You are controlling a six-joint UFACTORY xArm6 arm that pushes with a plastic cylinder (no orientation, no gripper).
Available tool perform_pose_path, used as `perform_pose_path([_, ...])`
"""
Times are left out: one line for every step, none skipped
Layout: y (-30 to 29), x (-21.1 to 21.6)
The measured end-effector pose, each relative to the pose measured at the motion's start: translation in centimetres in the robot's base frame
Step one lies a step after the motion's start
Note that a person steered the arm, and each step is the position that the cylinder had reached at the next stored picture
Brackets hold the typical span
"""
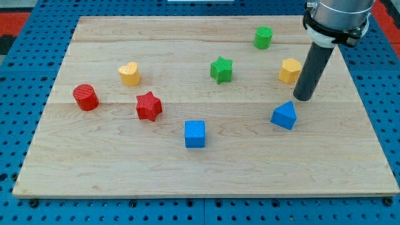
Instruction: Point at the green star
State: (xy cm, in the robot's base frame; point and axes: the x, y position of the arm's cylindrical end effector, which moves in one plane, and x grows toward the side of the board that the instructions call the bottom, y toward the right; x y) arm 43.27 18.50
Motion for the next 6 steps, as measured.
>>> perform_pose_path([0.0,0.0])
perform_pose_path([1.0,0.0])
perform_pose_path([2.5,0.0])
perform_pose_path([5.5,0.0])
perform_pose_path([8.2,0.0])
perform_pose_path([8.8,0.1])
